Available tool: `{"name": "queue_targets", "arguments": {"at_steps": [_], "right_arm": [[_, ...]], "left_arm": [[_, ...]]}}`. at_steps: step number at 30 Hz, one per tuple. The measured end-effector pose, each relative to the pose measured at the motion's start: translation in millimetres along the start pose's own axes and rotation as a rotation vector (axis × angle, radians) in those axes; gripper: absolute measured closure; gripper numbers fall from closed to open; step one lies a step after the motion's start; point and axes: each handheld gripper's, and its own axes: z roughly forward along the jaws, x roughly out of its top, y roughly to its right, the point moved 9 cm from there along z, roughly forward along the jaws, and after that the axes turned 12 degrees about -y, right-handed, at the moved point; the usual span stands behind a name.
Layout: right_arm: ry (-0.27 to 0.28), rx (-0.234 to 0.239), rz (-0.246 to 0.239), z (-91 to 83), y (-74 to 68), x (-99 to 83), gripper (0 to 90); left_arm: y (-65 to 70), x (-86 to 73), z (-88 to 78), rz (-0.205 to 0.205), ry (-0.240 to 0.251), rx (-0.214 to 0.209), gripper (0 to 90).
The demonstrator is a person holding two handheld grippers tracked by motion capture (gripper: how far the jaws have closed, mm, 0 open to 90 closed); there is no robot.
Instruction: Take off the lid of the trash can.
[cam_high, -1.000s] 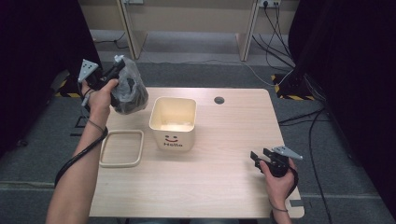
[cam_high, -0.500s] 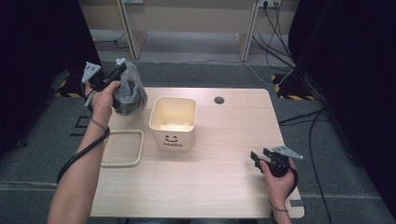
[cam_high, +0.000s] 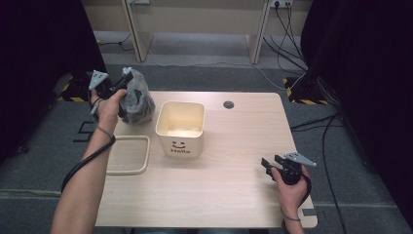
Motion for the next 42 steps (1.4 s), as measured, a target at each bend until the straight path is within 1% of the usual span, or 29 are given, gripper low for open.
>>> {"name": "queue_targets", "arguments": {"at_steps": [2,4,8,9,10,13,14,18,20,21,23,27,30,31,32,34,40,42], "right_arm": [[-0.001,-0.001,-0.003,0.2,0.2,0.0,35.5],[-0.003,-0.001,-0.003,0.4,0.2,0.0,35.5],[-0.002,0.0,-0.003,0.4,0.3,0.2,35.6],[-0.002,0.0,-0.003,0.4,0.3,0.2,35.6],[-0.001,0.0,-0.003,0.3,0.3,0.2,35.5],[0.0,0.0,-0.003,0.2,0.1,0.3,35.6],[0.0,0.0,-0.003,0.2,0.1,0.3,35.6],[0.002,0.001,-0.001,0.1,0.3,0.3,35.6],[0.001,0.001,-0.001,0.1,0.3,0.2,35.6],[0.0,0.002,-0.001,0.1,0.3,0.2,35.6],[0.003,0.001,-0.001,0.0,0.4,0.4,35.5],[0.004,0.0,0.0,-0.3,0.0,0.3,35.6],[0.004,0.001,0.0,-0.3,0.0,0.2,35.5],[0.004,0.002,0.0,-0.3,0.0,0.2,35.5],[0.004,0.002,0.0,-0.3,0.0,0.2,35.5],[0.004,0.002,0.0,-0.4,0.0,0.2,35.4],[0.004,-0.002,0.0,-0.1,0.4,0.3,35.1],[0.004,-0.004,0.001,-0.3,0.3,0.2,35.1]], "left_arm": [[-2.0,-5.2,2.0,0.005,-0.019,0.011,89.9],[-3.3,-10.8,4.1,0.023,-0.046,0.023,89.9],[-4.1,-22.4,8.3,0.032,-0.091,0.035,89.8],[-4.1,-22.4,8.3,0.032,-0.091,0.035,89.8],[-4.0,-28.8,10.5,0.044,-0.118,0.044,89.8],[-4.5,-38.5,13.8,0.054,-0.163,0.059,89.8],[-4.5,-38.5,13.8,0.054,-0.163,0.059,89.8],[-4.4,-49.5,18.5,0.067,-0.218,0.072,89.7],[-4.7,-54.8,20.4,0.087,-0.254,0.092,89.7],[-5.0,-57.5,21.4,0.09,-0.268,0.1,89.7],[-4.1,-61.0,23.3,0.091,-0.284,0.103,89.7],[-1.4,-64.6,26.0,0.09,-0.299,0.095,89.5],[-0.6,-64.4,26.2,0.078,-0.301,0.086,87.7],[-0.4,-63.3,25.9,0.071,-0.296,0.081,83.1],[-0.4,-61.4,25.1,0.062,-0.29,0.077,83.1],[-0.3,-56.6,22.2,0.046,-0.274,0.071,77.4],[0.1,-44.0,8.8,0.017,-0.257,0.082,57.5],[0.7,-39.9,4.2,0.0,-0.251,0.084,51.2]]}}
